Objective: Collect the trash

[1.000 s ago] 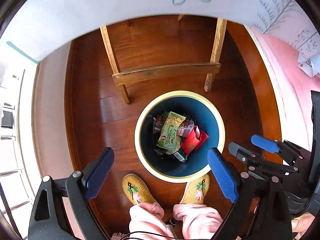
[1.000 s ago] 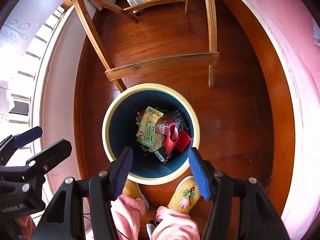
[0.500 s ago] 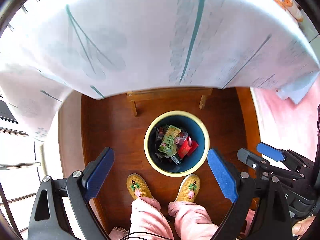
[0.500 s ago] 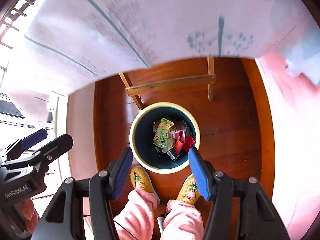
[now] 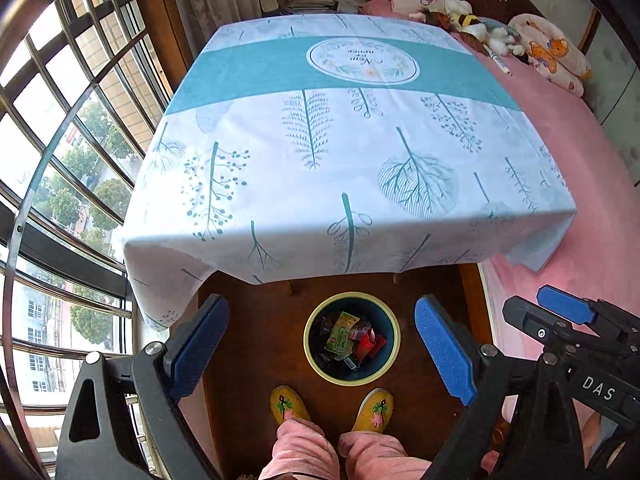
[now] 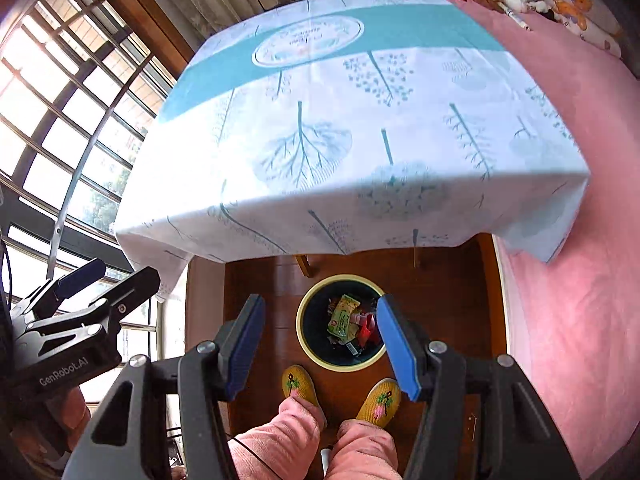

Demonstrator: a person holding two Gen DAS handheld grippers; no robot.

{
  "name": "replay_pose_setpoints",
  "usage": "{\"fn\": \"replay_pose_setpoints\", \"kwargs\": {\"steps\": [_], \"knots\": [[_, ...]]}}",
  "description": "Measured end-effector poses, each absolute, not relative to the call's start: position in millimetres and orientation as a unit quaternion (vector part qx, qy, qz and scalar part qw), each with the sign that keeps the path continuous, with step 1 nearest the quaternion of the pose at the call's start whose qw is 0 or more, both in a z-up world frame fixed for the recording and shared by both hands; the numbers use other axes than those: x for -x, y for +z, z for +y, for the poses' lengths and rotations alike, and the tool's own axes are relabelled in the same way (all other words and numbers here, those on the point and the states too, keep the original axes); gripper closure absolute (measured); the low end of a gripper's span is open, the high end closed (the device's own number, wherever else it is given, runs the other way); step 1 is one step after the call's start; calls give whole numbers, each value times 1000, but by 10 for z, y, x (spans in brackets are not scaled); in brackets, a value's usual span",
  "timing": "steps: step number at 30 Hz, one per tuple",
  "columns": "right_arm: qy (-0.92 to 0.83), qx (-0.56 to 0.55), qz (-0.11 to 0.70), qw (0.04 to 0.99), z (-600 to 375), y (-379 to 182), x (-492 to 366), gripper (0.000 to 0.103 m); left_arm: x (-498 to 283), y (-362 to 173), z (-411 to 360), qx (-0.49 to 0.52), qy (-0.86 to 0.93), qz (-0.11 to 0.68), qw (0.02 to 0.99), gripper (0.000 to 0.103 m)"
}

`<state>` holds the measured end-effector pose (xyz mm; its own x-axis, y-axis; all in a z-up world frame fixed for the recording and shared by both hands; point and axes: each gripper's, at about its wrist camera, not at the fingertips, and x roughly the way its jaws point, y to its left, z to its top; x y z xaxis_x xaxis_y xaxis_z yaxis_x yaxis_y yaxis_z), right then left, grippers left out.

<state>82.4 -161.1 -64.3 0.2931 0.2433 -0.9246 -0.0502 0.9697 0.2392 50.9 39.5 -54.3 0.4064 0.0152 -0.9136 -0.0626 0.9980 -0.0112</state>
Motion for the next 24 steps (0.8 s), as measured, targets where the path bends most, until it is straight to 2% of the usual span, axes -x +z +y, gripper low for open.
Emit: {"fn": "replay_pose_setpoints", "kwargs": {"steps": [11,24], "knots": [[87,-81,524,844,-1638,188,-764,45,-408,190,323,19,37,487,872,10],[101,-65,489,864,-1594,423,-782,45,-372,374,303,21,48,466,883,10]]}}
